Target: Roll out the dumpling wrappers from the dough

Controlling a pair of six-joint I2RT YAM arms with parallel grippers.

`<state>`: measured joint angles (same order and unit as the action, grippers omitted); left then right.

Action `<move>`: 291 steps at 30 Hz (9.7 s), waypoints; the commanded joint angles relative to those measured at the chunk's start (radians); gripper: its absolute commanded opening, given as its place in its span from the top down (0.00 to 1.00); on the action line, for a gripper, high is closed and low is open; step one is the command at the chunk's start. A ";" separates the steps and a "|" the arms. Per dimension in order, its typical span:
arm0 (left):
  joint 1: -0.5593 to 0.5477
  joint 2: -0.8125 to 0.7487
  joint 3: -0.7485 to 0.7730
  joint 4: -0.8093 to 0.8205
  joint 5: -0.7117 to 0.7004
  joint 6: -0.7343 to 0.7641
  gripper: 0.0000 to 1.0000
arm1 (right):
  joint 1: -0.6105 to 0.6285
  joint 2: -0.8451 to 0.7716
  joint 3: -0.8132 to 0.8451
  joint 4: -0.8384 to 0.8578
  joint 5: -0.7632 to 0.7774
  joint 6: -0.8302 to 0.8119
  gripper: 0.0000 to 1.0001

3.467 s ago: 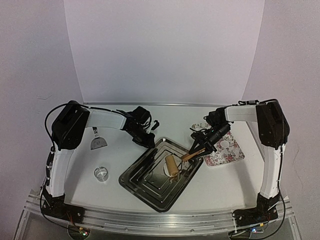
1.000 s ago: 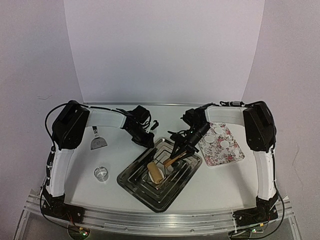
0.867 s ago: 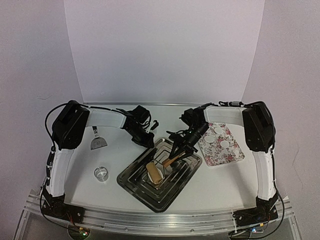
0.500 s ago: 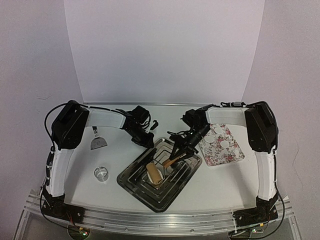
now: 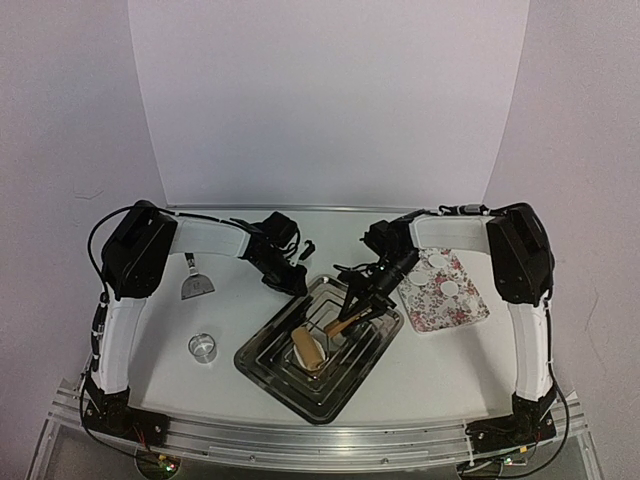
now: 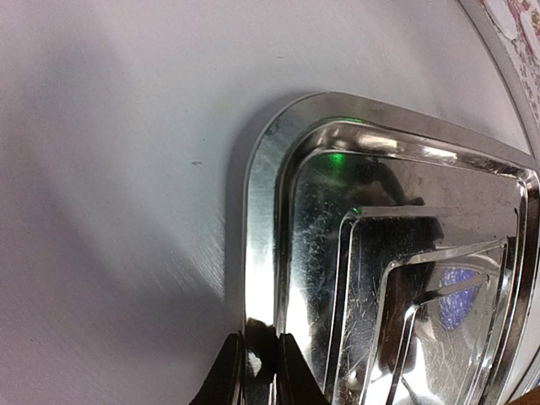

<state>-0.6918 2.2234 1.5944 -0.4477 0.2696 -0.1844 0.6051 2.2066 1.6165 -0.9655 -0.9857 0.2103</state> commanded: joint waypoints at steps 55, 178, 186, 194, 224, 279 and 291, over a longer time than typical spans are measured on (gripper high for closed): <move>0.034 0.030 -0.042 -0.095 -0.150 -0.038 1.00 | 0.095 0.221 -0.065 -0.130 0.794 0.023 1.00; 0.032 -0.333 -0.410 -0.376 -0.105 -0.599 0.71 | 0.091 0.078 0.331 -0.099 0.352 -0.058 1.00; 0.032 -0.304 -0.392 -0.384 -0.122 -0.567 0.87 | 0.123 0.118 0.334 -0.061 0.386 0.001 1.00; 0.032 -0.267 -0.362 -0.393 -0.145 -0.540 0.99 | 0.133 0.140 0.341 -0.066 0.467 0.047 1.00; 0.067 -0.246 -0.317 -0.372 -0.142 -0.502 1.00 | 0.080 0.167 0.261 -0.145 0.545 0.044 1.00; 0.077 -0.209 -0.241 -0.391 -0.151 -0.475 1.00 | -0.010 0.143 0.169 -0.137 0.591 0.008 1.00; 0.077 -0.211 -0.241 -0.383 -0.146 -0.482 1.00 | 0.106 0.206 0.260 -0.146 0.554 0.007 1.00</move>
<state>-0.6209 1.9980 1.3483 -0.8085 0.1905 -0.6582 0.6123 2.2695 1.8716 -0.9996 -0.8760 0.1919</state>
